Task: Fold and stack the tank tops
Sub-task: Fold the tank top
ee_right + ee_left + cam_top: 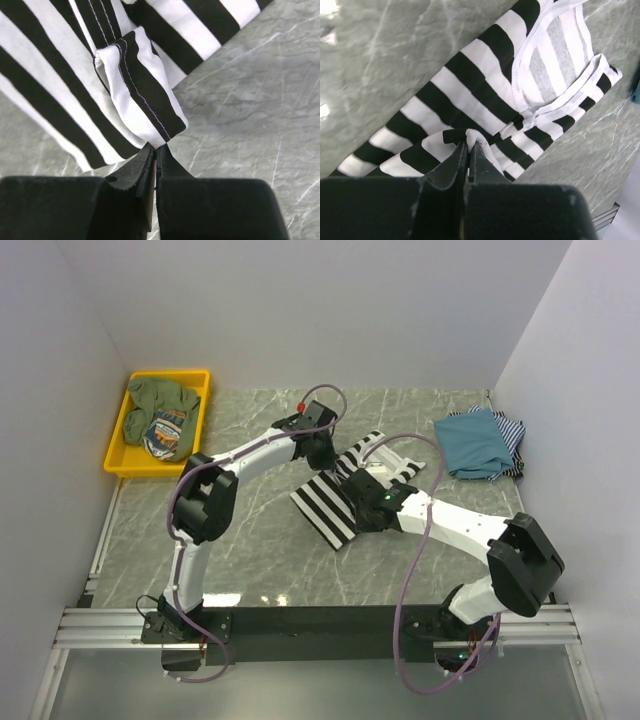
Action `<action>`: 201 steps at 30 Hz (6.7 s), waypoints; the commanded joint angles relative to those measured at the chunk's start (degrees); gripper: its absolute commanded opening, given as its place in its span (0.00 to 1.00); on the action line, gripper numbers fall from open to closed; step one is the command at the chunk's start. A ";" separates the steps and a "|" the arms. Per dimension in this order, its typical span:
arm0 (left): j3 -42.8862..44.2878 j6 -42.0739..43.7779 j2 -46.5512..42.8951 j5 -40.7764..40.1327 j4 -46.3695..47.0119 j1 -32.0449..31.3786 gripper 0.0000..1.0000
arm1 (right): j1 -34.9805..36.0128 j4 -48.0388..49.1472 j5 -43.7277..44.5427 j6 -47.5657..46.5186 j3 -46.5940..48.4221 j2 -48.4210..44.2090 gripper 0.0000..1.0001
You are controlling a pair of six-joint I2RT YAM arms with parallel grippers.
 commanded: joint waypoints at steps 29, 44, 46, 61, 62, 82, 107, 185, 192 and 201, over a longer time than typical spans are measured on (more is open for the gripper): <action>4.14 -0.37 3.00 0.43 11.75 2.52 0.46 | -12.79 4.58 5.37 -4.49 4.74 3.00 0.47; -22.74 -7.14 -17.74 1.65 18.07 4.54 0.27 | -11.48 8.96 -3.49 -5.55 1.94 1.05 0.43; -27.50 -7.05 -19.94 2.36 19.23 4.28 0.24 | -11.56 9.66 -3.58 -5.72 1.68 3.25 0.43; -33.58 -6.53 -15.90 0.35 20.46 4.45 0.21 | -22.20 9.41 -2.00 -7.04 8.53 16.71 0.40; -33.49 -6.53 -15.38 -0.09 20.20 4.45 0.23 | -22.29 9.40 -1.83 -7.22 8.79 16.71 0.40; -34.45 -5.56 -14.58 0.70 21.86 6.03 0.28 | 1.87 10.62 3.81 -2.21 1.86 4.05 0.42; -36.11 -7.40 -27.13 -0.80 16.96 6.21 0.45 | 12.07 8.09 9.07 -0.80 -0.52 2.56 0.47; -40.97 -7.23 -45.70 -8.36 10.97 22.75 0.01 | 20.43 17.57 -21.95 -8.28 27.09 15.76 0.00; -31.40 -8.63 -37.71 -9.41 11.15 15.89 0.01 | 13.93 23.02 -25.99 -5.90 17.07 6.79 0.00; -16.81 -9.43 -24.26 -10.46 9.39 8.68 0.00 | 4.00 27.59 -29.51 -3.79 4.32 -2.71 0.00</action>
